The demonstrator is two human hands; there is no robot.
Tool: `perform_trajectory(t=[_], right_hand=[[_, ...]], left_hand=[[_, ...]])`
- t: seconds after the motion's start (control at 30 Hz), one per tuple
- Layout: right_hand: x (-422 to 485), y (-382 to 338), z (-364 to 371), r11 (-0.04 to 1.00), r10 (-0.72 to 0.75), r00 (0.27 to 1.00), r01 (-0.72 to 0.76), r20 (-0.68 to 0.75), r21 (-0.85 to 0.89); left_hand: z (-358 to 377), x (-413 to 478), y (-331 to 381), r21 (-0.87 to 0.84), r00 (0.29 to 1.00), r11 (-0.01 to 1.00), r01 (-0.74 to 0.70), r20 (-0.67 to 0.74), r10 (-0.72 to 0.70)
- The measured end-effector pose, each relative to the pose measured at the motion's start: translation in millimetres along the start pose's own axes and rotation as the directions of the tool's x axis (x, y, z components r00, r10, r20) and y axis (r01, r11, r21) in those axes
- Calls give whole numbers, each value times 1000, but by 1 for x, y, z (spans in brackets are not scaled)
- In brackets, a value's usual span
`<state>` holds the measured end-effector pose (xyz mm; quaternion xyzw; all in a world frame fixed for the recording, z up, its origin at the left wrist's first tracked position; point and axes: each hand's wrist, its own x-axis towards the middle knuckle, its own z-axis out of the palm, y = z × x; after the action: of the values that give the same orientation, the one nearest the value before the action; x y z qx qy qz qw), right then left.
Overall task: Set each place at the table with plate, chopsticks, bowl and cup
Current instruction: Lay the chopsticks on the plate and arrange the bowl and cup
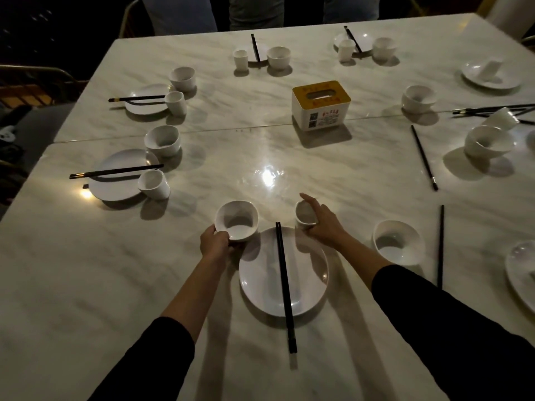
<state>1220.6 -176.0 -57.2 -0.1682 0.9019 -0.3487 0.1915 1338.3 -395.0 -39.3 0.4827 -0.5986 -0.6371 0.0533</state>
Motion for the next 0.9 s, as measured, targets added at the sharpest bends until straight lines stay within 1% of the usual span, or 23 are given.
perform_trajectory(t=[0.1, 0.2, 0.3, 0.37, 0.43, 0.47, 0.53, 0.8, 0.9], right_hand=[[0, 1, 0, 997, 47, 998, -44, -36, 64], [0, 3, 2, 993, 82, 996, -77, -47, 86], [-1, 3, 2, 989, 110, 993, -105, -51, 103], [-1, 3, 2, 988, 119, 991, -113, -54, 107], [-2, 2, 1, 988, 121, 991, -114, -57, 105], [-3, 2, 1, 988, 122, 991, -115, -56, 106], [-4, 1, 1, 988, 121, 991, -114, -55, 106], [-7, -1, 1, 983, 148, 987, -139, -66, 117], [-11, -2, 2, 976, 170, 983, -157, -74, 154]], left_hand=[[0, -2, 0, 14, 1000, 1000, 0, 16, 0], [-1, -6, 1, 6, 1000, 1000, 3, 21, -3], [-1, -15, -4, 46, 998, 997, 54, 8, -54], [-1, -25, -12, 192, 999, 981, 18, 27, -23], [-2, -32, -22, 376, 994, 925, -65, 107, 26], [-2, -35, -26, 434, 989, 895, -101, 138, 44], [-3, -36, -30, 493, 984, 857, -147, 158, 78], [-2, -37, -27, 563, 978, 802, -201, 157, 135], [-1, -37, -28, 571, 978, 795, -203, 157, 136]])
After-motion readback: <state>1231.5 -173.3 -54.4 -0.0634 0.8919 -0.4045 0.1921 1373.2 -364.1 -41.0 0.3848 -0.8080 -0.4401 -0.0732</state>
